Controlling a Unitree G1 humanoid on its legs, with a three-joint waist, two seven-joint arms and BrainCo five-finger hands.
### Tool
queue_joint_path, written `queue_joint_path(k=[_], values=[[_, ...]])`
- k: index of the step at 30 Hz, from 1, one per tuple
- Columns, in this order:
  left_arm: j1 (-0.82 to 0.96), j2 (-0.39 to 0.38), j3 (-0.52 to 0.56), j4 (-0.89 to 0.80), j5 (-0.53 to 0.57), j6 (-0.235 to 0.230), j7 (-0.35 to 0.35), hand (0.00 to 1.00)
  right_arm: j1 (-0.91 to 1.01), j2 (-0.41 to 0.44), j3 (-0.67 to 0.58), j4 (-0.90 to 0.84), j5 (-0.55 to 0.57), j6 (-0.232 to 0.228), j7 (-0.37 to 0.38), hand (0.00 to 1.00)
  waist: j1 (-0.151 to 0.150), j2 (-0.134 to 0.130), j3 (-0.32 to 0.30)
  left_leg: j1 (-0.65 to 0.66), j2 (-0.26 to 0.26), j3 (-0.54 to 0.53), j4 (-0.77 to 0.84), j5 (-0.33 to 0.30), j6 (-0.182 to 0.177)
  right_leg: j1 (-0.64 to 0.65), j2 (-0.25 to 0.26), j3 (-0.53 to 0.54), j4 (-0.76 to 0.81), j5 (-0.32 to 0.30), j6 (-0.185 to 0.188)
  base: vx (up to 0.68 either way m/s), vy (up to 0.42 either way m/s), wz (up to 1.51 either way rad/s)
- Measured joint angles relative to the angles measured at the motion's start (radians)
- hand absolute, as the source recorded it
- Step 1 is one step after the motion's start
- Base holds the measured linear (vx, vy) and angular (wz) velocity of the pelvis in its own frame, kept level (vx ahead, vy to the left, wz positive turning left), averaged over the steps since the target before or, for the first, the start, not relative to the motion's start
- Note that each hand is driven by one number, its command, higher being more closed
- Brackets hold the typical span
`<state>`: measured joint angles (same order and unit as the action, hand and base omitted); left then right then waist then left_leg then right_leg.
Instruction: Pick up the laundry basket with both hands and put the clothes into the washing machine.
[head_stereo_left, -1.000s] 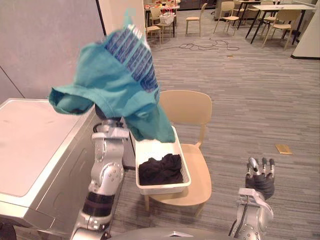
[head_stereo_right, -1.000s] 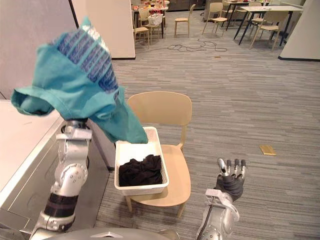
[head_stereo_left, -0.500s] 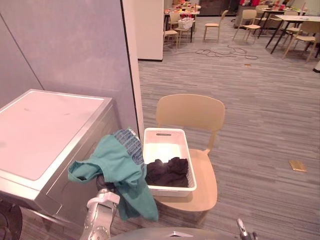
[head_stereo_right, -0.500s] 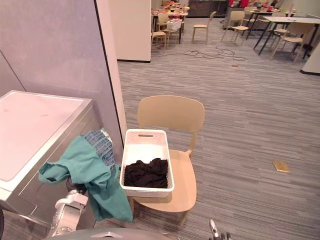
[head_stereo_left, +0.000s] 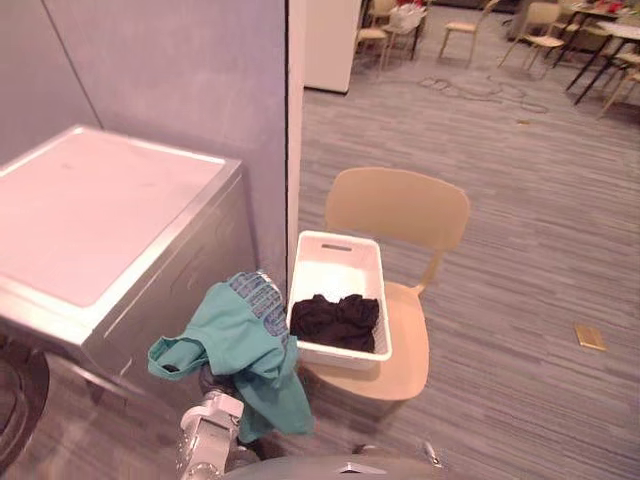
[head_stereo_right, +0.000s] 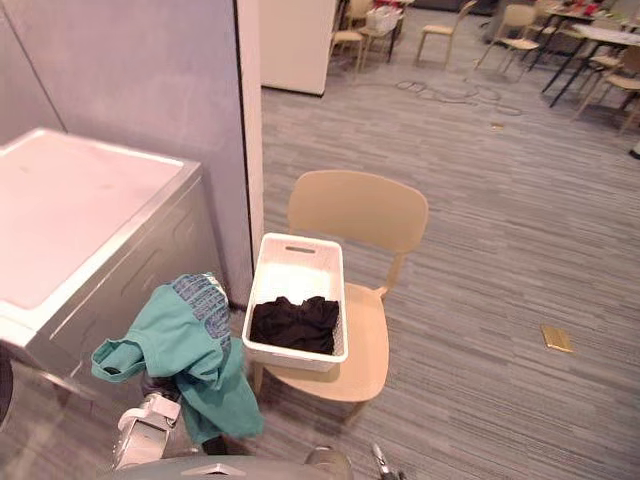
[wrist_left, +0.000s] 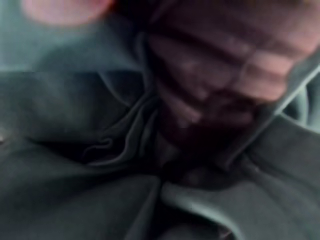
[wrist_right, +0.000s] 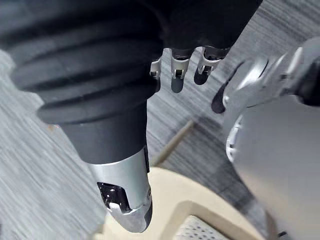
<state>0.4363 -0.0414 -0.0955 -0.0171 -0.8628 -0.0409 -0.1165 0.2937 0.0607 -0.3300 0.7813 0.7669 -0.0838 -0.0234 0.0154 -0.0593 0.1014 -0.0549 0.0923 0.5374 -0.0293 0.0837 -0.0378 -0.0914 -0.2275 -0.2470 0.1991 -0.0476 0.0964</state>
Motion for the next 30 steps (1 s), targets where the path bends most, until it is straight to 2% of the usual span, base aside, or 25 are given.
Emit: queue_joint_path(k=[1, 2, 3, 4, 5, 6, 7, 8, 10, 11, 12, 13, 14, 15, 16, 18, 19, 21, 23, 27, 29, 30], values=[[-0.019, 0.01, -0.003, 0.002, 0.0, 0.0, -0.001, 1.0, -0.037, -0.006, 0.016, 0.016, -0.024, -0.001, 0.0, 0.0, 0.025, 0.01, 0.025, -0.067, 0.025, -0.041, 0.218, -0.023, 0.067, -0.03, -0.018, -0.017, 0.043, 0.001, -0.01, -0.13, -0.004, 0.36], [-0.017, 0.003, -0.014, 0.001, 0.0, -0.002, -0.001, 1.0, -0.045, -0.029, 0.02, 0.005, -0.031, -0.004, 0.001, 0.0, 0.035, 0.043, 0.027, -0.09, 0.054, -0.059, 0.263, -0.051, 0.035, -0.044, 0.007, -0.027, 0.076, -0.003, -0.011, -0.12, -0.055, 0.49], [-0.027, 0.005, -0.019, 0.006, 0.0, -0.002, -0.001, 1.0, -0.068, -0.069, 0.048, -0.004, -0.041, -0.006, -0.001, 0.0, 0.022, 0.064, 0.031, -0.136, 0.058, -0.105, 0.268, -0.099, 0.029, -0.086, 0.006, -0.037, 0.125, -0.005, -0.015, -0.12, -0.058, 0.94], [-0.049, 0.018, -0.014, 0.009, 0.0, -0.003, -0.001, 1.0, -0.077, -0.064, 0.054, 0.003, -0.052, -0.008, -0.001, 0.0, 0.005, 0.048, 0.025, -0.132, 0.039, -0.076, 0.211, -0.117, 0.017, -0.097, -0.024, -0.056, 0.1, 0.013, -0.035, -0.14, 0.0, 1.16], [-0.067, 0.025, -0.013, 0.011, 0.0, -0.003, -0.002, 1.0, -0.087, -0.056, 0.055, 0.006, -0.057, -0.011, -0.001, 0.0, 0.006, 0.031, 0.032, -0.149, 0.042, -0.06, 0.279, -0.127, 0.045, -0.1, -0.052, -0.086, 0.095, 0.023, -0.037, -0.18, 0.016, 0.94], [-0.081, 0.031, -0.009, 0.013, 0.0, -0.004, -0.002, 1.0, -0.112, -0.053, 0.056, 0.027, -0.066, -0.018, -0.005, 0.0, 0.02, 0.024, 0.039, -0.18, 0.099, -0.061, 0.52, -0.162, 0.096, -0.099, -0.066, -0.107, 0.105, 0.031, -0.046, -0.13, 0.005, 0.53], [-0.08, 0.028, -0.012, 0.013, 0.0, -0.004, -0.002, 1.0, -0.114, -0.052, 0.055, 0.021, -0.067, -0.02, -0.007, 0.0, 0.02, 0.03, 0.039, -0.167, 0.136, -0.061, 0.614, -0.192, 0.084, -0.085, -0.066, -0.124, 0.103, 0.033, -0.049, -0.12, 0.014, 0.55], [-0.078, 0.022, -0.021, 0.015, 0.0, -0.004, -0.002, 1.0, -0.115, -0.054, 0.055, 0.014, -0.067, -0.023, -0.006, 0.0, 0.01, 0.043, 0.034, -0.103, 0.207, -0.052, 0.712, -0.239, 0.07, -0.055, -0.066, -0.154, 0.103, 0.035, -0.048, -0.05, 0.054, 0.56], [-0.101, 0.02, -0.041, 0.024, 0.001, -0.004, -0.004, 1.0, -0.111, -0.059, 0.051, 0.018, -0.067, -0.03, -0.007, 0.0, -0.007, 0.062, 0.018, 0.011, 0.312, -0.043, 0.752, -0.278, 0.067, -0.023, -0.075, -0.2, 0.101, 0.042, -0.037, -0.1, 0.184, 0.82], [-0.132, 0.019, -0.064, 0.048, 0.001, -0.005, -0.009, 1.0, -0.104, -0.063, 0.041, 0.027, -0.067, -0.031, -0.007, 0.0, -0.026, 0.076, -0.005, 0.065, 0.378, -0.042, 0.739, -0.274, 0.07, -0.031, -0.092, -0.234, 0.098, 0.057, -0.024, -0.15, 0.297, 0.86], [-0.142, 0.018, -0.075, 0.058, 0.001, -0.006, -0.011, 1.0, -0.101, -0.063, 0.031, 0.03, -0.066, -0.031, -0.007, 0.0, -0.03, 0.082, -0.023, 0.074, 0.391, -0.044, 0.717, -0.26, 0.068, -0.053, -0.098, -0.243, 0.098, 0.065, -0.015, -0.21, 0.376, 0.71], [-0.167, 0.008, -0.082, 0.1, 0.001, -0.007, -0.018, 1.0, -0.114, -0.068, 0.001, 0.059, -0.066, -0.036, -0.007, 0.0, -0.03, 0.09, -0.046, 0.072, 0.326, -0.052, 0.614, -0.299, -0.002, -0.091, -0.121, -0.238, 0.07, 0.089, 0.001, -0.16, 0.3, 0.39], [-0.177, 0.013, -0.074, 0.13, 0.003, -0.009, -0.016, 1.0, -0.136, -0.065, -0.013, 0.105, -0.065, -0.04, -0.008, 0.0, -0.042, 0.078, -0.064, 0.067, 0.265, -0.083, 0.48, -0.317, -0.013, -0.132, -0.123, -0.23, 0.1, 0.097, 0.015, -0.12, 0.25, 0.4], [-0.183, 0.022, -0.07, 0.137, 0.003, -0.011, -0.015, 1.0, -0.144, -0.063, -0.021, 0.131, -0.064, -0.037, -0.008, 0.0, -0.05, 0.07, -0.068, 0.074, 0.247, -0.097, 0.431, -0.319, -0.021, -0.139, -0.106, -0.234, 0.125, 0.097, 0.015, 0.01, 0.092, 0.57], [-0.198, 0.044, -0.07, 0.152, 0.003, -0.01, -0.015, 1.0, -0.147, -0.047, -0.05, 0.195, -0.062, -0.036, -0.008, 0.0, -0.055, 0.043, -0.067, 0.075, 0.22, -0.104, 0.367, -0.298, -0.088, -0.108, -0.08, -0.262, 0.077, 0.088, -0.003, 0.03, 0.009, 0.44], [-0.199, 0.055, -0.065, 0.163, 0.003, -0.01, -0.009, 1.0, -0.146, -0.046, -0.092, 0.27, -0.054, -0.039, -0.011, 0.0, -0.052, 0.045, -0.066, 0.078, 0.203, -0.112, 0.336, -0.307, -0.138, -0.065, -0.074, -0.289, 0.001, 0.151, 0.009, -0.06, 0.104, 0.38], [-0.198, 0.073, -0.068, 0.175, 0.003, -0.011, -0.006, 1.0, -0.14, -0.047, -0.117, 0.297, -0.047, -0.027, -0.012, 0.0, -0.052, 0.048, -0.066, 0.101, 0.186, -0.127, 0.309, -0.301, -0.149, -0.022, -0.074, -0.301, -0.04, 0.177, -0.002, -0.11, 0.152, 0.39], [-0.196, 0.101, -0.069, 0.188, 0.003, -0.011, -0.006, 1.0, -0.114, -0.05, -0.122, 0.305, -0.047, -0.017, -0.013, 0.0, -0.049, 0.05, -0.067, 0.141, 0.162, -0.144, 0.256, -0.287, -0.162, 0.027, -0.08, -0.318, -0.083, 0.195, 0.005, -0.07, 0.068, 0.34], [-0.19, 0.116, -0.066, 0.188, 0.004, -0.011, -0.007, 1.0, -0.108, -0.052, -0.122, 0.309, -0.049, -0.01, -0.012, 0.0, -0.05, 0.038, -0.079, 0.144, 0.13, -0.163, 0.198, -0.254, -0.161, 0.04, -0.102, -0.347, -0.105, 0.202, 0.005, -0.08, 0.016, 0.44], [-0.164, 0.105, -0.062, 0.18, 0.024, -0.012, -0.007, 1.0, -0.124, -0.059, -0.124, 0.335, -0.049, 0.006, -0.023, 0.0, -0.011, 0.02, -0.071, 0.087, 0.091, -0.218, 0.185, -0.23, -0.146, 0.062, -0.171, -0.458, -0.102, 0.208, 0.012, -0.07, 0.022, 0.7], [-0.152, 0.09, -0.062, 0.157, 0.041, -0.012, -0.007, 1.0, -0.12, -0.061, -0.123, 0.333, -0.049, 0.006, -0.033, 0.0, -0.009, 0.013, -0.067, 0.085, 0.09, -0.216, 0.2, -0.228, -0.143, 0.112, -0.207, -0.517, -0.065, 0.214, 0.004, 0.0, 0.048, 1.04], [-0.141, 0.071, -0.062, 0.143, 0.049, -0.014, -0.008, 1.0, -0.103, -0.069, -0.121, 0.331, -0.049, 0.005, -0.043, 0.0, -0.006, 0.017, -0.069, 0.092, 0.092, -0.237, 0.196, -0.221, -0.129, 0.128, -0.227, -0.511, -0.017, 0.251, -0.024, -0.01, 0.098, 0.81]])
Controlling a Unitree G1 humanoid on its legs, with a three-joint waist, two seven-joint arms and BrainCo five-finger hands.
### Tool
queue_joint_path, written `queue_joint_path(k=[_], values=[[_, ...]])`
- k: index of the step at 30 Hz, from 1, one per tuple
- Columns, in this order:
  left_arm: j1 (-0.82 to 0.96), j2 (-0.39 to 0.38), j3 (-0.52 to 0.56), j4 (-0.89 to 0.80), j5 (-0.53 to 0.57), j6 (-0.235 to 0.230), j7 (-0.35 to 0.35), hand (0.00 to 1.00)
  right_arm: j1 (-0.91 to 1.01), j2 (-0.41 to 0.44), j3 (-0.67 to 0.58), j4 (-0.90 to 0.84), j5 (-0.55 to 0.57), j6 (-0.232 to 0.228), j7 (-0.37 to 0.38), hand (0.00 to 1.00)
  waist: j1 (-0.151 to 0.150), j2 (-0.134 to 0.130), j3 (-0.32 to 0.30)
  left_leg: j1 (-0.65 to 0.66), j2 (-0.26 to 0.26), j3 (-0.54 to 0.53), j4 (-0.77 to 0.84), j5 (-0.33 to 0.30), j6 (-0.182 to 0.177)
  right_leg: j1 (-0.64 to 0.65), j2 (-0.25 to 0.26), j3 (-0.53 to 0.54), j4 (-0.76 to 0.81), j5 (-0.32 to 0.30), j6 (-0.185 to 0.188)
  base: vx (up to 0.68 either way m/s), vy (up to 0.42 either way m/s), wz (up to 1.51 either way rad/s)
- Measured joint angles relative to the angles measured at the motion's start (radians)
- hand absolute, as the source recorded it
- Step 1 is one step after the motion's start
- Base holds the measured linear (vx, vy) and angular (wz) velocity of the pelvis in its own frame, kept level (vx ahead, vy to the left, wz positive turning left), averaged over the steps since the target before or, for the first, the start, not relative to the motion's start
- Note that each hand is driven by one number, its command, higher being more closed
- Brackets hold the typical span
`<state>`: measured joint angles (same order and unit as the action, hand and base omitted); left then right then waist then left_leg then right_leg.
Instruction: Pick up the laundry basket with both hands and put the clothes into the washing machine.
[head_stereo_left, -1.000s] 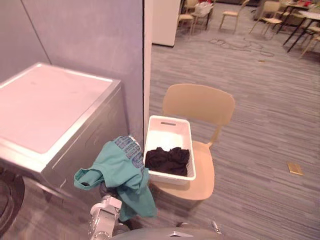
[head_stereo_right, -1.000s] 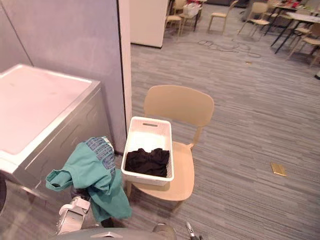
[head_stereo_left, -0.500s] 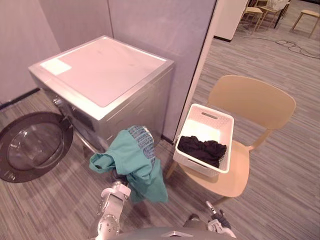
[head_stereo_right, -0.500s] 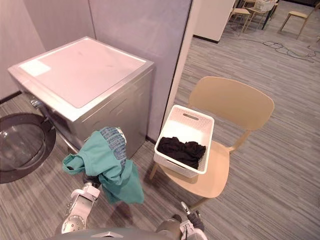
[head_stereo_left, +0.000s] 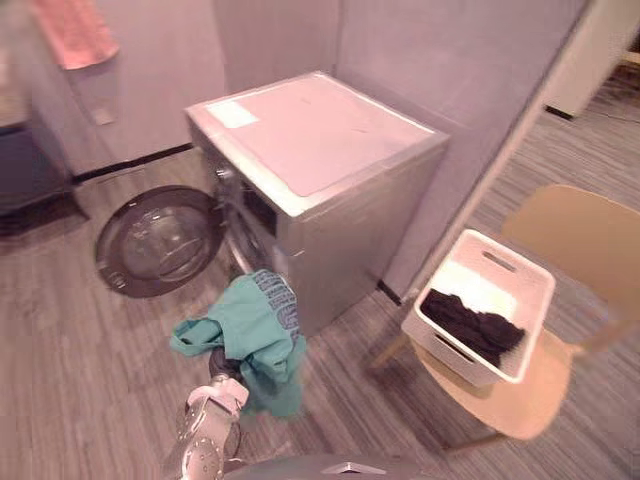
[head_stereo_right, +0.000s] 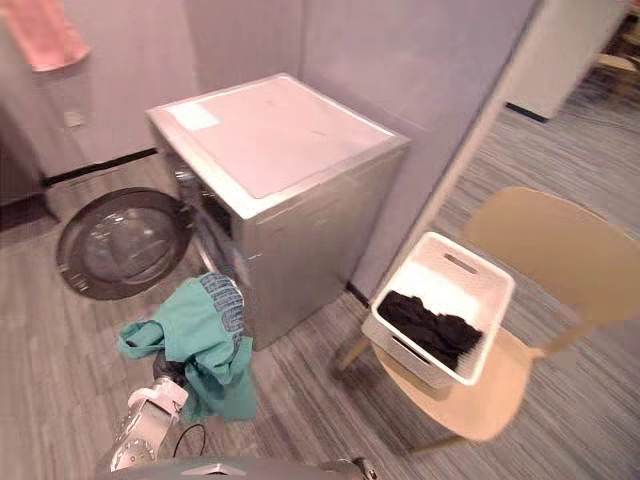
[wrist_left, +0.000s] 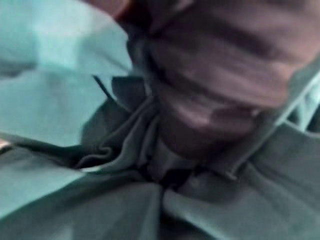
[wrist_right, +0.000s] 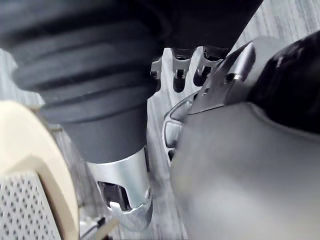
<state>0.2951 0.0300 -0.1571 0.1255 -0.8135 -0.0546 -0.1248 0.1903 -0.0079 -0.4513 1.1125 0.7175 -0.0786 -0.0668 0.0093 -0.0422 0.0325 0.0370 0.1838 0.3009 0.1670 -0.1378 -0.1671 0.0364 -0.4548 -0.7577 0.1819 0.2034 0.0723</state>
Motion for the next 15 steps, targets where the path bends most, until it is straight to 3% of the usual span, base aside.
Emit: queue_joint_path(k=[1, 2, 3, 4, 7, 8, 9, 10, 12, 15], values=[[0.005, -0.009, -0.001, 0.0, 0.009, -0.004, 0.0, 1.0, 0.003, -0.002, 0.002, -0.004, -0.001, -0.002, -0.006, 0.0, 0.004, 0.007, -0.003, 0.008, 0.003, -0.014, -0.007, 0.002, 0.005, 0.0, 0.0, 0.03, 0.021, 0.03, -0.039, -0.01, 0.205, 0.82], [0.008, -0.022, -0.002, 0.0, 0.014, -0.015, 0.0, 1.0, 0.009, 0.003, 0.007, -0.033, -0.001, 0.0, -0.006, 0.0, 0.009, 0.015, -0.004, 0.027, 0.01, -0.041, -0.032, 0.013, 0.021, -0.035, 0.012, 0.168, 0.092, 0.11, -0.124, -0.01, 0.21, 0.46], [0.008, -0.019, 0.0, 0.0, 0.014, -0.021, 0.0, 1.0, 0.009, 0.008, 0.008, -0.042, -0.001, -0.001, -0.004, 0.0, 0.011, 0.033, 0.001, 0.035, 0.015, -0.051, -0.044, 0.018, 0.028, -0.071, 0.021, 0.253, 0.132, 0.122, -0.124, 0.02, 0.22, 0.43], [0.006, -0.011, 0.017, 0.005, 0.015, -0.039, 0.001, 1.0, 0.002, 0.035, 0.0, -0.066, 0.003, -0.006, 0.001, 0.0, 0.005, 0.015, 0.003, 0.03, 0.053, -0.082, -0.049, 0.023, 0.029, -0.14, 0.136, 0.477, 0.244, -0.062, -0.035, 0.04, 0.111, 0.26], [-0.01, -0.014, 0.008, 0.041, 0.034, -0.049, 0.004, 1.0, 0.005, 0.073, -0.003, -0.095, 0.003, -0.011, 0.021, 0.0, -0.014, -0.028, 0.007, 0.009, 0.065, -0.123, -0.064, 0.029, 0.027, -0.191, 0.345, 0.64, 0.287, -0.303, -0.007, 0.06, -0.003, 0.39], [-0.015, -0.014, -0.01, 0.067, 0.038, -0.045, 0.004, 1.0, 0.004, 0.073, 0.0, -0.097, 0.005, -0.01, 0.029, 0.0, -0.021, -0.034, 0.005, -0.001, 0.049, -0.135, -0.064, 0.028, 0.024, -0.193, 0.407, 0.667, 0.225, -0.338, 0.009, 0.07, -0.085, 0.34], [-0.019, -0.015, -0.02, 0.074, 0.044, -0.042, 0.004, 1.0, 0.004, 0.073, 0.002, -0.095, 0.013, -0.009, 0.035, 0.0, -0.026, -0.041, 0.004, -0.01, 0.034, -0.141, -0.061, 0.027, 0.021, -0.181, 0.427, 0.682, 0.172, -0.342, 0.01, 0.09, -0.131, 0.63], [-0.042, -0.029, -0.045, 0.104, 0.053, -0.038, 0.004, 1.0, 0.007, 0.07, 0.009, -0.093, 0.025, -0.004, 0.036, 0.0, -0.042, -0.06, -0.002, -0.031, -0.008, -0.175, -0.057, 0.027, 0.015, -0.163, 0.433, 0.694, 0.102, -0.339, -0.025, 0.12, -0.123, 0.73], [-0.057, -0.065, -0.105, 0.115, 0.052, -0.028, 0.009, 1.0, 0.034, 0.067, -0.015, -0.114, 0.035, -0.016, 0.036, 0.0, -0.043, -0.007, -0.007, -0.056, -0.001, -0.216, -0.068, 0.041, 0.022, -0.162, 0.434, 0.652, 0.11, -0.351, -0.012, 0.2, -0.064, 0.88], [-0.087, -0.079, -0.19, 0.118, 0.051, -0.021, 0.003, 1.0, 0.032, 0.058, -0.045, -0.116, 0.048, -0.027, 0.034, 0.0, -0.058, 0.028, -0.013, -0.057, 0.007, -0.259, -0.066, 0.055, 0.015, -0.108, 0.438, 0.601, 0.095, -0.36, -0.004, 0.22, -0.046, 0.8]])
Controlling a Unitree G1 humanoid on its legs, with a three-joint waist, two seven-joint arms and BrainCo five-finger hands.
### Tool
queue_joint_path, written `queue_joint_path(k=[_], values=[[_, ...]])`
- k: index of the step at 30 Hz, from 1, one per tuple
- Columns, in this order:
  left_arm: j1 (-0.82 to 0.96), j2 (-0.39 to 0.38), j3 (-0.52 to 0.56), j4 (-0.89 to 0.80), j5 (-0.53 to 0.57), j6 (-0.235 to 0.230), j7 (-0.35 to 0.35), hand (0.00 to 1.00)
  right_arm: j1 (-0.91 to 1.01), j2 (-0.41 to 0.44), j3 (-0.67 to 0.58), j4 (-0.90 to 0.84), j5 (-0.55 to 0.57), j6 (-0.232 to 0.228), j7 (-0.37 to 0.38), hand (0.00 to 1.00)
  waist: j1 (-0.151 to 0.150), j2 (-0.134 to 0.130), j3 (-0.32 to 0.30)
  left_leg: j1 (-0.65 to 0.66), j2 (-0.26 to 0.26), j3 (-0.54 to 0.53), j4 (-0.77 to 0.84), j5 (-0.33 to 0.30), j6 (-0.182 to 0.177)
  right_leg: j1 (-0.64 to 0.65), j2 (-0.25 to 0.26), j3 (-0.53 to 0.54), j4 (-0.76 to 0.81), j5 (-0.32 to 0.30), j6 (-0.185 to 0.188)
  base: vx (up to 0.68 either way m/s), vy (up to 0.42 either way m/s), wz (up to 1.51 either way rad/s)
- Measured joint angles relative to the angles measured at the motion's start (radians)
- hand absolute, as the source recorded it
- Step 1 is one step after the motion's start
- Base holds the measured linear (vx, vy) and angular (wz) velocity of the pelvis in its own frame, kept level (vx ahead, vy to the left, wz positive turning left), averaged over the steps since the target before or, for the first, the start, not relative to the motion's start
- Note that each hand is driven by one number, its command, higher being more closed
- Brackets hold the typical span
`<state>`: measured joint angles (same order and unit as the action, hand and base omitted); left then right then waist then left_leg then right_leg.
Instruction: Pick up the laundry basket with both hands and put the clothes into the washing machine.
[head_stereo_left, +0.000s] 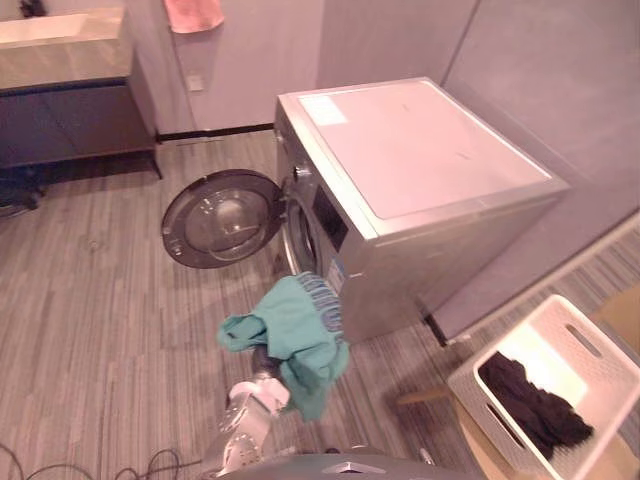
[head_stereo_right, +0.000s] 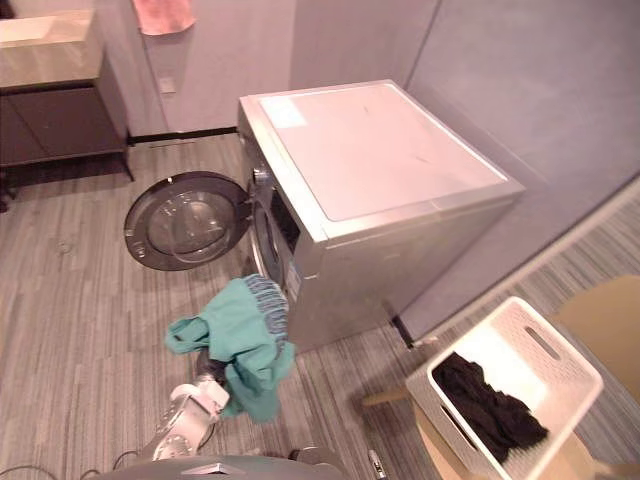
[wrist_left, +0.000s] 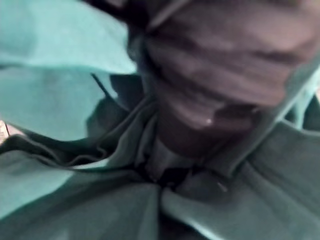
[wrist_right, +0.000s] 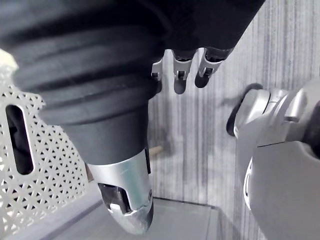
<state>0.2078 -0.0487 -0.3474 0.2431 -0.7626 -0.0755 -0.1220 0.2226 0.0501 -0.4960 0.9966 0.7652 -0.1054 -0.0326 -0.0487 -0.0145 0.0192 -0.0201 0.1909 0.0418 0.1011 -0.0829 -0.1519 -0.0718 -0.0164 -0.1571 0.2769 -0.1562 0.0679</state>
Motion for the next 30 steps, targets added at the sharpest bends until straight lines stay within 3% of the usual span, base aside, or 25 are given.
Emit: queue_joint_path(k=[2, 5, 7, 9, 10, 12, 14, 16, 17, 18, 19, 20, 21, 22, 24, 25, 26, 28, 29, 30], values=[[-0.011, -0.001, -0.02, 0.0, -0.001, 0.0, -0.014, 1.0, 0.0, 0.001, 0.004, 0.0, 0.018, 0.001, 0.0, 0.0, -0.01, 0.005, -0.001, 0.026, 0.013, 0.014, 0.035, -0.013, 0.008, 0.053, 0.012, 0.014, -0.005, 0.0, -0.001, 0.19, -0.019, 0.58], [-0.01, 0.001, -0.026, -0.008, -0.024, -0.002, -0.016, 1.0, -0.005, -0.002, 0.002, 0.002, 0.018, 0.001, -0.001, 0.0, -0.009, 0.002, 0.014, -0.133, 0.03, 0.012, 0.448, -0.071, -0.007, 0.121, 0.014, 0.037, -0.01, -0.025, -0.019, 0.09, 0.004, 0.32], [0.01, 0.001, -0.027, -0.048, -0.042, -0.005, -0.015, 1.0, -0.016, -0.029, 0.015, -0.001, 0.018, 0.002, -0.003, 0.0, 0.018, 0.042, 0.043, -0.267, 0.076, -0.015, 0.776, -0.023, -0.082, 0.155, 0.028, 0.049, 0.013, -0.111, -0.035, -0.02, 0.048, -0.2], [0.028, 0.004, -0.021, -0.055, -0.046, -0.004, -0.014, 1.0, -0.024, -0.04, 0.032, -0.002, 0.018, 0.002, -0.013, 0.0, 0.026, 0.04, 0.056, -0.295, 0.102, -0.006, 0.87, 0.007, -0.045, 0.174, 0.016, 0.072, 0.034, -0.141, -0.048, -0.01, 0.093, -0.37], [0.037, 0.01, -0.013, -0.069, -0.052, -0.003, -0.014, 1.0, -0.026, -0.044, 0.066, -0.004, 0.018, 0.002, -0.024, 0.0, 0.026, 0.038, 0.055, -0.303, 0.162, 0.058, 0.865, -0.042, 0.033, 0.174, 0.002, 0.096, 0.041, -0.147, -0.04, 0.04, 0.105, -0.43], [0.036, 0.009, 0.0, -0.074, -0.061, -0.003, -0.013, 1.0, -0.035, -0.039, 0.071, -0.016, 0.017, 0.002, -0.033, 0.0, 0.021, 0.016, 0.049, -0.297, 0.226, 0.112, 0.706, -0.078, 0.1, 0.151, -0.026, 0.154, 0.053, -0.161, -0.018, 0.1, 0.142, -0.54], [0.037, 0.01, 0.002, -0.071, -0.061, -0.003, -0.01, 1.0, -0.041, -0.035, 0.064, -0.038, 0.015, -0.001, -0.038, 0.0, 0.022, -0.011, 0.043, -0.272, 0.22, 0.035, 0.457, -0.063, 0.102, 0.103, -0.073, 0.222, 0.091, -0.183, 0.016, 0.19, 0.284, -0.78], [0.037, 0.009, 0.012, -0.064, -0.06, -0.003, 0.006, 1.0, -0.077, -0.054, 0.046, -0.006, 0.012, -0.008, -0.042, 0.0, 0.018, -0.015, 0.038, -0.251, 0.192, -0.16, 0.246, -0.044, 0.084, 0.043, -0.11, 0.318, 0.133, -0.222, 0.067, 0.26, 0.563, -1.15], [0.037, 0.007, 0.024, -0.037, -0.06, -0.003, 0.015, 1.0, -0.093, -0.069, 0.041, 0.012, 0.011, -0.01, -0.044, 0.0, 0.017, -0.007, 0.033, -0.241, 0.179, -0.199, 0.224, -0.034, 0.063, 0.036, -0.137, 0.369, 0.139, -0.242, 0.102, 0.29, 0.783, -1.27], [0.044, 0.006, 0.027, -0.009, -0.06, -0.003, 0.022, 1.0, -0.085, -0.081, 0.04, 0.014, 0.003, -0.009, -0.044, 0.0, 0.023, 0.011, 0.02, -0.223, 0.168, -0.177, 0.218, -0.017, 0.019, 0.044, -0.157, 0.403, 0.123, -0.253, 0.121, 0.2, 0.579, -1.05], [0.05, 0.005, 0.027, 0.012, -0.06, -0.003, 0.024, 1.0, -0.078, -0.092, 0.032, 0.024, -0.007, -0.009, -0.043, 0.0, 0.022, 0.02, 0.006, -0.213, 0.159, -0.16, 0.228, -0.024, -0.096, 0.057, -0.17, 0.426, 0.103, -0.255, 0.129, 0.23, 0.646, -0.78], [0.053, 0.046, 0.039, 0.05, -0.059, -0.001, 0.028, 1.0, -0.072, -0.064, 0.005, 0.066, -0.022, -0.004, -0.045, 0.0, 0.002, -0.025, -0.019, -0.215, 0.091, -0.107, 0.286, -0.051, -0.084, 0.078, -0.245, 0.476, 0.082, -0.231, 0.132, 0.33, 0.68, -0.25], [0.048, 0.078, 0.061, 0.085, -0.057, 0.0, 0.043, 1.0, -0.063, -0.023, -0.023, 0.098, -0.026, 0.006, -0.041, 0.0, -0.041, -0.051, -0.063, -0.226, 0.041, -0.096, 0.309, -0.074, -0.096, 0.061, -0.283, 0.523, 0.071, -0.099, 0.111, 0.33, 0.68, -0.08], [0.042, 0.085, 0.069, 0.084, -0.057, -0.002, 0.045, 1.0, -0.062, -0.012, -0.033, 0.117, -0.026, 0.007, -0.04, 0.0, -0.039, -0.054, -0.067, -0.222, 0.031, -0.082, 0.303, -0.075, -0.092, 0.04, -0.284, 0.545, 0.077, -0.038, 0.097, 0.37, 0.697, -0.25], [0.023, 0.11, 0.069, 0.063, -0.051, -0.019, 0.045, 1.0, -0.067, -0.009, -0.054, 0.129, -0.026, 0.022, -0.04, 0.0, -0.024, -0.048, -0.071, -0.183, 0.016, 0.016, 0.248, -0.071, -0.058, -0.051, -0.296, 0.562, 0.079, 0.205, 0.058, 0.27, 0.612, -0.98], [0.018, 0.122, 0.073, 0.054, -0.038, -0.022, 0.044, 1.0, -0.085, -0.015, -0.054, 0.124, -0.026, 0.022, -0.039, 0.0, -0.026, -0.029, -0.076, -0.151, 0.014, 0.083, 0.194, -0.057, -0.021, -0.105, -0.308, 0.499, 0.078, 0.299, 0.023, 0.18, 0.419, -1.11], [0.014, 0.126, 0.082, 0.049, -0.038, -0.023, 0.045, 1.0, -0.092, -0.018, -0.052, 0.119, -0.026, 0.023, -0.038, 0.0, -0.031, -0.02, -0.072, -0.128, 0.012, 0.116, 0.164, -0.048, -0.007, -0.133, -0.309, 0.45, 0.109, 0.289, 0.015, 0.14, 0.348, -1.31], [0.005, 0.125, 0.132, 0.04, -0.038, -0.037, 0.049, 1.0, -0.109, -0.035, -0.035, 0.117, -0.026, 0.022, -0.036, 0.0, -0.038, 0.005, -0.057, -0.017, -0.011, 0.24, 0.051, -0.024, 0.03, -0.222, -0.305, 0.166, 0.276, 0.149, -0.013, 0.11, 0.256, -1.35], [0.004, 0.125, 0.144, 0.04, -0.038, -0.042, 0.052, 1.0, -0.109, -0.036, -0.035, 0.114, -0.027, 0.022, -0.036, 0.0, -0.038, 0.009, -0.055, 0.006, -0.018, 0.27, 0.033, -0.023, 0.03, -0.232, -0.292, 0.112, 0.308, 0.106, -0.017, 0.1, 0.191, -1.35], [0.0, 0.124, 0.162, 0.041, -0.038, -0.05, 0.058, 1.0, -0.109, -0.036, -0.034, 0.108, -0.028, 0.022, -0.034, 0.0, -0.04, 0.012, -0.053, 0.042, -0.032, 0.326, 0.009, -0.024, 0.037, -0.242, -0.241, 0.053, 0.343, 0.029, -0.004, 0.13, 0.138, -1.33]])
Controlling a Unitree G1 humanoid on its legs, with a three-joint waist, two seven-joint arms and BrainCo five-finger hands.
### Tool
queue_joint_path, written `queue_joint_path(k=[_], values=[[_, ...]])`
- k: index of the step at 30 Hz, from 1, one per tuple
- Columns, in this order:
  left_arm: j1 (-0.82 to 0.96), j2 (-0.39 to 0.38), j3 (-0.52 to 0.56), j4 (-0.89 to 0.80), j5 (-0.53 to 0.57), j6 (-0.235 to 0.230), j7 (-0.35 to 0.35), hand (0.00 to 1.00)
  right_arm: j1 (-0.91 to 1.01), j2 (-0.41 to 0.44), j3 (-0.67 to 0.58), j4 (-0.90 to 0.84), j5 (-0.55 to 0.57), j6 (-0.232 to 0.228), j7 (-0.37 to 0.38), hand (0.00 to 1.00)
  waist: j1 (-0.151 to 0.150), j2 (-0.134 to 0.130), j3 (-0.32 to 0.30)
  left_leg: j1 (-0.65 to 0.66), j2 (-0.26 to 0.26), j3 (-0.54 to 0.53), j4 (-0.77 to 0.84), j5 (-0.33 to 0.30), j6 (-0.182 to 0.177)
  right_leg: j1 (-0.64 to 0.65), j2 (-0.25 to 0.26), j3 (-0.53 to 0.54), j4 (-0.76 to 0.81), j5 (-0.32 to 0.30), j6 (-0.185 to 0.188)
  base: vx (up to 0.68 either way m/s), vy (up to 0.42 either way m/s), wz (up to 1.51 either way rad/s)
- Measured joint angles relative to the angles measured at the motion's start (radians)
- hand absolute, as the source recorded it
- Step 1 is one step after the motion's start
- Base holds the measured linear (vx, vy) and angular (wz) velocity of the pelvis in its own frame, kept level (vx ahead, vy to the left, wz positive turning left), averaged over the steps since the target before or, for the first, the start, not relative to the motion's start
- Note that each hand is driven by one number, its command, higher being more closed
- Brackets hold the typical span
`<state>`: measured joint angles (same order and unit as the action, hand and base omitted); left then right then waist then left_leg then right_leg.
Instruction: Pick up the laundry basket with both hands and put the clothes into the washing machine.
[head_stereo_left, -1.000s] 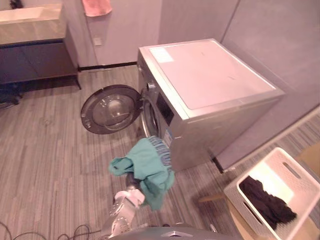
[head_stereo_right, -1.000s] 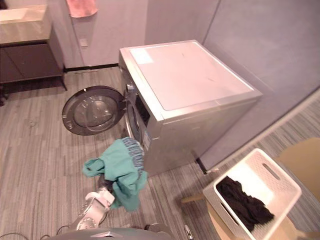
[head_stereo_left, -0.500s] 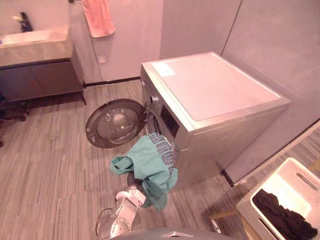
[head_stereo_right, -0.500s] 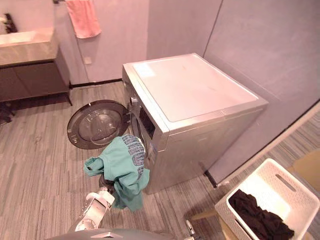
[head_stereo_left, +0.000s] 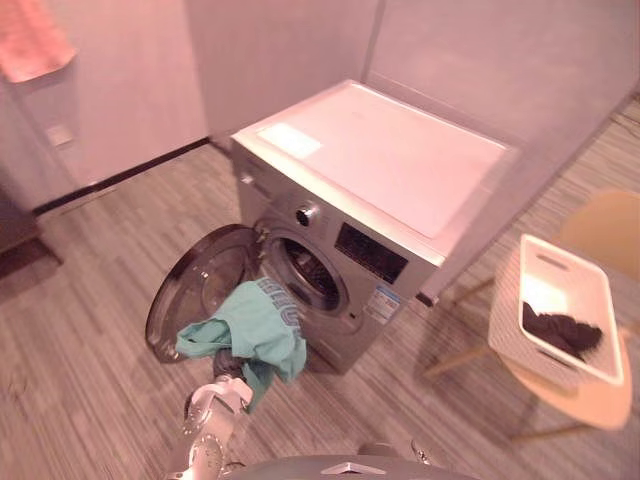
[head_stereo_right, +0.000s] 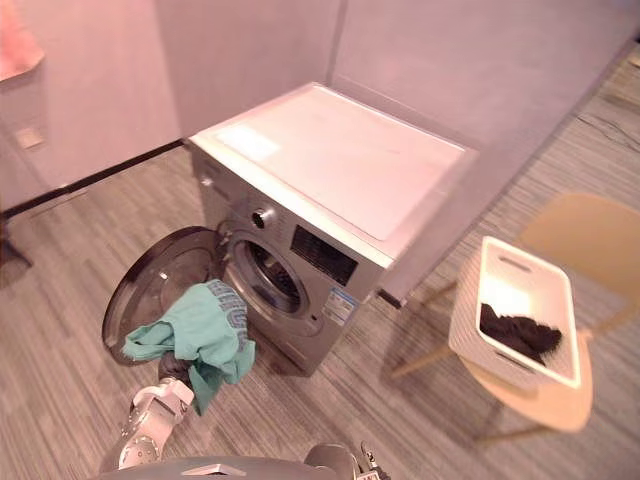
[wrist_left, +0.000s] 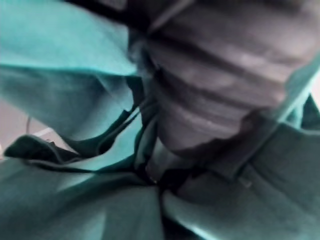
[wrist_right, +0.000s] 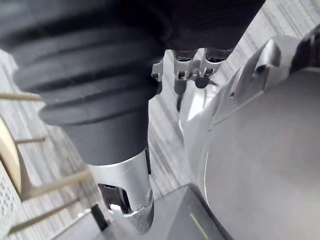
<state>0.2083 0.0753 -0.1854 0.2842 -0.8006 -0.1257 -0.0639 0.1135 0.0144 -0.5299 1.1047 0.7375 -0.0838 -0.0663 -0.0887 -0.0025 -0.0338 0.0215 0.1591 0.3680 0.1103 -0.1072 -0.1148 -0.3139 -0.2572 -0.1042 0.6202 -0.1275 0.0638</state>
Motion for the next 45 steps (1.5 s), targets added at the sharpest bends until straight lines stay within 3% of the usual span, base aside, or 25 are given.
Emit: queue_joint_path(k=[1, 2, 4, 6, 9, 10, 12, 13, 15, 17, 20, 23, 24, 25, 28, 32, 34, 35, 37, 38, 40, 42, 43, 44, 45], values=[[-0.005, -0.013, 0.019, 0.0, 0.0, -0.003, 0.006, 1.0, 0.0, 0.002, 0.006, -0.017, 0.0, 0.0, 0.0, 0.0, 0.001, 0.006, 0.005, 0.032, -0.005, 0.055, -0.013, -0.003, 0.005, -0.001, 0.065, -0.043, -0.001, -0.068, 0.008, 0.12, 0.049, -1.35], [-0.006, -0.028, 0.032, 0.0, 0.0, -0.004, 0.01, 1.0, 0.001, 0.003, 0.009, -0.031, 0.0, 0.0, 0.001, 0.0, 0.002, 0.011, 0.008, 0.045, -0.006, 0.083, -0.017, -0.003, 0.005, 0.001, 0.095, -0.064, -0.018, -0.096, 0.01, 0.13, -0.012, -1.4], [-0.026, -0.084, 0.056, 0.007, 0.0, -0.005, 0.015, 1.0, 0.003, -0.005, 0.012, -0.037, 0.0, -0.004, 0.014, 0.0, 0.002, 0.031, 0.019, 0.073, -0.008, 0.157, -0.016, -0.011, 0.008, 0.063, 0.15, -0.104, -0.161, -0.108, -0.031, 0.11, -0.037, -1.19], [-0.048, -0.126, 0.039, 0.018, 0.001, 0.002, 0.014, 1.0, -0.003, -0.023, 0.015, -0.031, -0.001, -0.006, 0.022, 0.0, -0.011, 0.053, 0.038, 0.07, -0.004, 0.15, -0.013, -0.004, 0.022, 0.099, 0.165, -0.107, -0.225, -0.09, -0.059, 0.07, -0.06, -0.3], [-0.048, -0.138, 0.015, -0.001, 0.0, 0.006, 0.005, 1.0, 0.027, -0.029, 0.042, -0.037, 0.0, -0.009, 0.023, 0.0, -0.003, 0.069, 0.039, 0.144, -0.005, 0.176, -0.024, 0.036, 0.03, 0.171, 0.185, -0.092, -0.261, -0.087, -0.064, 0.07, -0.052, -0.26], [-0.041, -0.139, 0.026, -0.003, -0.002, 0.006, 0.005, 1.0, 0.026, -0.024, 0.064, -0.041, 0.0, -0.008, 0.029, 0.0, 0.018, 0.035, 0.043, 0.127, 0.007, 0.2, 0.078, 0.034, 0.027, 0.184, 0.18, -0.057, -0.279, -0.087, -0.062, 0.01, -0.066, -0.59], [-0.033, -0.14, 0.029, -0.012, -0.023, 0.007, 0.004, 1.0, 0.024, -0.023, 0.104, -0.054, 0.0, -0.009, 0.034, 0.0, 0.035, 0.014, 0.052, 0.02, 0.062, 0.159, 0.335, 0.036, 0.032, 0.208, 0.179, -0.012, -0.33, -0.074, -0.055, -0.03, -0.064, -0.5], [-0.022, -0.14, 0.024, -0.03, -0.023, 0.011, -0.004, 1.0, 0.024, -0.03, 0.12, -0.065, 0.0, -0.008, 0.034, 0.0, 0.044, 0.025, 0.054, -0.067, 0.095, 0.083, 0.481, -0.001, 0.064, 0.211, 0.185, 0.013, -0.356, -0.063, -0.059, -0.03, 0.012, -0.41], [-0.016, -0.134, 0.021, -0.04, -0.023, 0.016, -0.011, 1.0, 0.02, -0.046, 0.121, -0.06, 0.0, -0.006, 0.033, 0.0, 0.063, 0.031, 0.055, -0.128, 0.117, 0.014, 0.533, -0.051, 0.076, 0.199, 0.189, 0.063, -0.372, -0.059, -0.05, 0.0, 0.135, -0.78], [-0.016, -0.133, 0.021, -0.036, -0.023, 0.021, -0.011, 1.0, 0.02, -0.054, 0.08, -0.03, 0.0, -0.003, 0.033, 0.0, 0.058, 0.027, 0.054, -0.168, 0.141, -0.061, 0.504, -0.072, 0.083, 0.182, 0.177, 0.103, -0.373, -0.064, -0.036, 0.06, 0.209, -0.7], [-0.022, -0.132, 0.011, -0.036, -0.022, 0.028, -0.01, 1.0, 0.034, -0.086, 0.033, 0.013, 0.0, -0.004, 0.032, 0.0, 0.024, 0.015, 0.053, -0.235, 0.147, -0.191, 0.363, -0.068, 0.08, 0.137, 0.109, 0.162, -0.363, -0.075, 0.016, 0.13, 0.318, -0.36], [-0.056, -0.125, -0.018, 0.005, -0.019, 0.03, -0.007, 1.0, 0.077, -0.101, -0.038, 0.061, -0.013, 0.001, 0.031, 0.0, 0.017, 0.033, 0.047, -0.225, 0.136, -0.229, 0.134, 0.037, 0.063, 0.148, 0.048, 0.175, -0.379, -0.054, 0.108, 0.21, 0.496, -0.24], [-0.069, -0.118, -0.033, 0.024, -0.019, 0.03, -0.005, 1.0, 0.081, -0.114, -0.057, 0.062, -0.031, 0.0, 0.025, 0.0, 0.02, 0.069, 0.047, -0.202, 0.138, -0.216, 0.051, 0.073, -0.018, 0.183, 0.046, 0.178, -0.43, -0.035, 0.153, 0.25, 0.619, -0.22], [-0.09, -0.069, -0.045, 0.047, -0.018, 0.033, -0.003, 1.0, 0.069, -0.076, -0.088, 0.076, -0.037, 0.002, 0.014, 0.0, -0.008, 0.021, 0.032, -0.178, 0.072, -0.196, 0.032, 0.076, -0.088, 0.213, -0.028, 0.179, -0.492, 0.006, 0.184, 0.24, 0.597, -0.19], [-0.118, 0.012, -0.057, 0.045, 0.012, 0.036, -0.001, 1.0, 0.035, -0.008, -0.112, 0.094, 0.002, 0.008, 0.007, 0.0, -0.012, -0.013, 0.02, -0.206, 0.034, -0.16, 0.072, 0.021, -0.052, 0.211, -0.062, 0.175, -0.57, 0.168, 0.181, 0.14, 0.388, -0.19], [-0.172, 0.025, -0.133, 0.008, 0.077, 0.037, -0.002, 1.0, 0.005, -0.023, -0.096, 0.036, 0.134, -0.008, -0.01, 0.0, 0.005, 0.02, 0.018, -0.234, -0.007, -0.1, 0.092, -0.038, 0.015, 0.128, -0.088, 0.177, -0.596, 0.454, 0.163, 0.08, 0.371, -0.39], [-0.188, 0.024, -0.157, -0.006, 0.101, 0.036, -0.002, 1.0, -0.006, -0.023, -0.064, -0.012, 0.185, -0.011, -0.011, 0.0, 0.006, 0.027, 0.021, -0.229, -0.025, -0.066, 0.077, -0.047, 0.038, 0.08, -0.099, 0.164, -0.573, 0.511, 0.102, 0.07, 0.276, -0.38], [-0.191, 0.024, -0.163, -0.006, 0.106, 0.036, -0.002, 1.0, -0.005, -0.022, -0.051, -0.031, 0.195, -0.012, -0.011, 0.0, 0.004, 0.03, 0.022, -0.227, -0.03, -0.061, 0.076, -0.05, 0.044, 0.061, -0.101, 0.151, -0.546, 0.516, 0.097, 0.12, 0.261, -0.37], [-0.186, 0.023, -0.18, -0.006, 0.123, 0.036, 0.0, 1.0, 0.001, -0.022, -0.023, -0.091, 0.197, -0.022, -0.009, 0.0, 0.0, 0.048, 0.035, -0.182, -0.029, -0.036, 0.05, -0.056, 0.053, -0.032, -0.096, 0.117, -0.372, 0.531, 0.054, 0.21, 0.186, -0.35], [-0.184, 0.022, -0.181, -0.006, 0.13, 0.035, 0.0, 1.0, 0.001, -0.022, -0.024, -0.109, 0.197, -0.023, -0.008, 0.0, 0.0, 0.068, 0.049, -0.163, -0.019, -0.031, 0.036, -0.057, 0.055, -0.066, -0.086, 0.115, -0.304, 0.504, 0.03, 0.21, 0.042, -0.35], [-0.182, 0.021, -0.18, -0.003, 0.137, 0.033, 0.008, 1.0, 0.001, -0.019, -0.023, -0.148, 0.195, -0.031, -0.005, 0.0, -0.006, 0.092, 0.094, -0.077, 0.02, -0.008, -0.009, -0.052, 0.047, -0.166, 0.029, 0.104, -0.003, 0.162, 0.057, 0.19, -0.092, -0.31], [-0.182, 0.017, -0.181, 0.002, 0.137, 0.033, 0.008, 1.0, 0.002, -0.012, -0.019, -0.17, 0.178, -0.039, -0.004, 0.0, -0.005, 0.081, 0.119, -0.033, 0.031, 0.019, -0.027, -0.048, 0.039, -0.214, 0.109, 0.048, 0.062, 0.021, 0.048, 0.23, -0.192, -0.21], [-0.179, 0.008, -0.181, 0.004, 0.137, 0.033, 0.008, 1.0, 0.009, -0.006, -0.007, -0.191, 0.175, -0.047, -0.003, 0.0, -0.003, 0.064, 0.126, -0.03, 0.032, 0.023, -0.016, -0.052, 0.023, -0.231, 0.16, 0.031, 0.003, -0.008, 0.048, 0.24, -0.261, 0.08], [-0.172, 0.0, -0.184, 0.005, 0.137, 0.033, 0.007, 1.0, 0.017, -0.005, -0.003, -0.191, 0.175, -0.052, -0.002, 0.0, -0.006, 0.048, 0.125, -0.039, 0.03, 0.021, 0.0, -0.063, 0.002, -0.215, 0.175, 0.036, -0.065, 0.012, 0.032, 0.19, -0.261, 0.66], [-0.164, -0.024, -0.193, 0.016, 0.137, 0.033, 0.0, 1.0, 0.035, -0.001, -0.001, -0.179, 0.175, -0.062, -0.001, 0.0, -0.008, 0.028, 0.151, -0.037, 0.01, -0.005, 0.048, -0.105, -0.044, -0.172, 0.151, 0.004, -0.133, -0.001, -0.032, 0.18, -0.257, 0.78]])
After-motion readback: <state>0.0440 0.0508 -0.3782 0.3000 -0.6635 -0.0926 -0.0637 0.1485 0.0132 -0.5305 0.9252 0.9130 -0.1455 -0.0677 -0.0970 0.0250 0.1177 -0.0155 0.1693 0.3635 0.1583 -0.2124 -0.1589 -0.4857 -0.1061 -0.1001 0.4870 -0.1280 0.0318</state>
